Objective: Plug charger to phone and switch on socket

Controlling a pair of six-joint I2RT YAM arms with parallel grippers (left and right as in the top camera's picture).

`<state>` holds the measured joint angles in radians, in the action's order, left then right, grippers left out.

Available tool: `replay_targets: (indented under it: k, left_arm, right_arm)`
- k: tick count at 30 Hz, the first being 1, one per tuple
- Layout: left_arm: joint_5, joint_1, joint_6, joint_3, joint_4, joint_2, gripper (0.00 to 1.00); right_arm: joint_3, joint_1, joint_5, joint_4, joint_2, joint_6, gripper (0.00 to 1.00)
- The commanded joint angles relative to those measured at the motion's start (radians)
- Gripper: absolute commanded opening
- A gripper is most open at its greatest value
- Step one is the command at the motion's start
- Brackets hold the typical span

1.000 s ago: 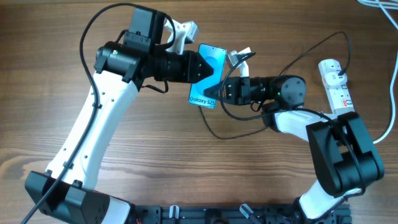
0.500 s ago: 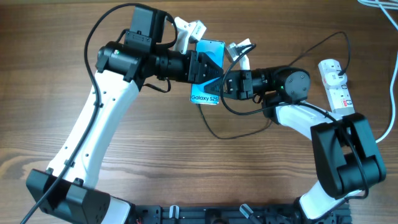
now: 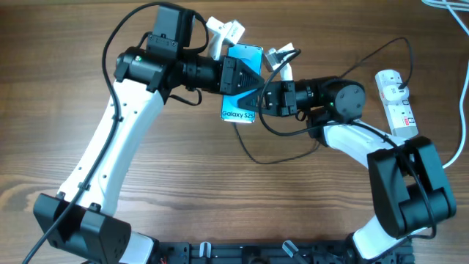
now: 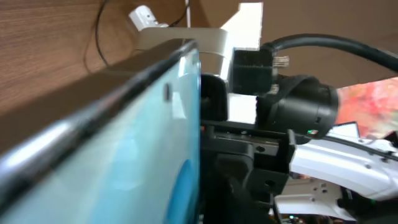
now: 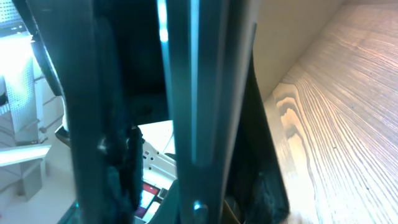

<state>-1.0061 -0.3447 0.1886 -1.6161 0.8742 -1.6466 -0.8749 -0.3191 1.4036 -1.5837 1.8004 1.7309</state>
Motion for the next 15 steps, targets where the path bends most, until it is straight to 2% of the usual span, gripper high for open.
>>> replay_targets:
  k: [1,6,15]
  left_arm:
    - [-0.381,-0.030,0.028,-0.024,-0.011,0.046,0.33]
    - [-0.426,0.007,0.027,-0.024,-0.011,0.046,0.39]
    - [-0.425,0.095,0.027,-0.024,-0.014,0.046,0.40]
  right_arm:
    - [0.007,-0.053,0.001,-0.072,0.081,0.077,0.04]
    - [0.007,-0.053,-0.079,-0.072,0.081,0.078,0.04]
    - [0.007,-0.013,-0.106,-0.072,0.081,0.079,0.04]
